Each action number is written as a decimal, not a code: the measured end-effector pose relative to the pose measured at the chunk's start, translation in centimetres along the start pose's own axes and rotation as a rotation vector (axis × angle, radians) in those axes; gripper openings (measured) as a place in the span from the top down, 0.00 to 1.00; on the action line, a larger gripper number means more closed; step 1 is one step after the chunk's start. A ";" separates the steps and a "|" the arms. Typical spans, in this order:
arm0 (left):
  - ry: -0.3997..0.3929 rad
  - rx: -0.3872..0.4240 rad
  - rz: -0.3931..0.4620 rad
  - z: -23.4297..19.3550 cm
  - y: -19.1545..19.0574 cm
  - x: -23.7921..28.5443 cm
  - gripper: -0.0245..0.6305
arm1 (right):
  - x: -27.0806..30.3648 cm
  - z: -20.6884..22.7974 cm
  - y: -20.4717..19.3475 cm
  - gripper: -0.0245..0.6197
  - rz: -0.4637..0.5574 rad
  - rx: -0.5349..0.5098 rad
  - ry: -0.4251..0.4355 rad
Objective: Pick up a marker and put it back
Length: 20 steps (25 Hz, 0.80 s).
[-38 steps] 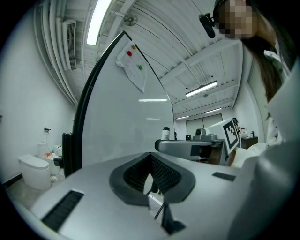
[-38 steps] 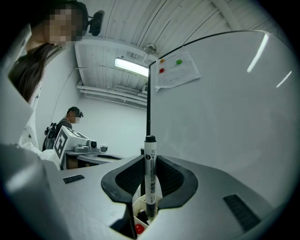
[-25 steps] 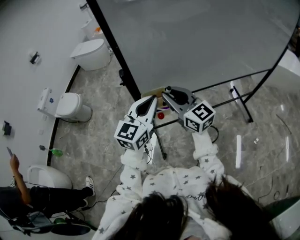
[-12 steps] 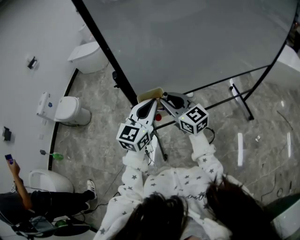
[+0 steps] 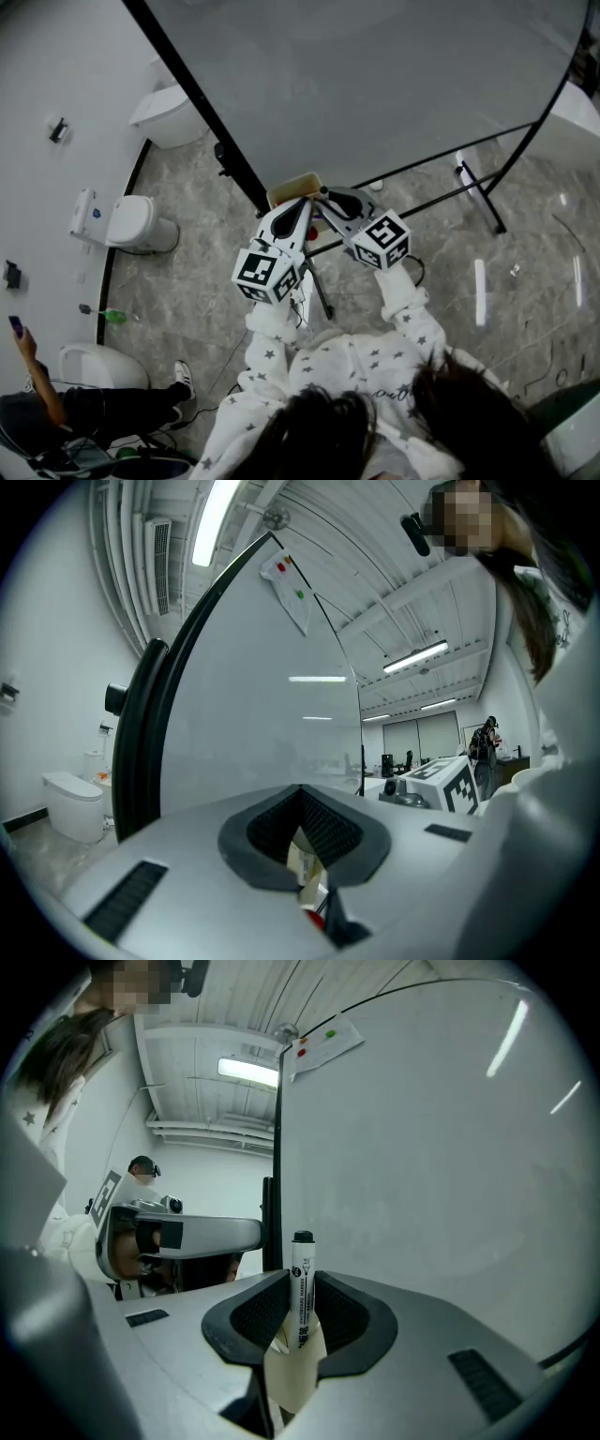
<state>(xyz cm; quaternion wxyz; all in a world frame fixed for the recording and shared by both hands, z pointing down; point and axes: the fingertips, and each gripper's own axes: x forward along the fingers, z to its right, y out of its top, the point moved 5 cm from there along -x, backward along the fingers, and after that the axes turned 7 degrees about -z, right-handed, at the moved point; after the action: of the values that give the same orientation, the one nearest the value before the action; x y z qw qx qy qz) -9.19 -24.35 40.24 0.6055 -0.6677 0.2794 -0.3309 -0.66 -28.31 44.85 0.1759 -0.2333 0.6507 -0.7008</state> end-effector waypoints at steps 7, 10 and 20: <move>0.000 0.004 -0.002 0.3 0.7 -0.2 0.96 | -0.5 0.1 0.3 0.83 -0.001 0.006 -0.022; -0.002 0.002 0.012 0.4 1.5 -0.4 0.96 | -1.1 0.1 1.2 0.83 0.004 -0.021 -0.041; -0.040 0.002 0.044 2.4 4.8 -0.6 0.96 | -4.4 -1.0 6.2 0.75 0.076 -0.041 -0.048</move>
<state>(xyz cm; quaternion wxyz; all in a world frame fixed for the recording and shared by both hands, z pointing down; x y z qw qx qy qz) -7.58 -22.97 35.33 0.6185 -0.6675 0.2814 -0.3044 2.14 -25.64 38.21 0.2130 -0.2287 0.6689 -0.6745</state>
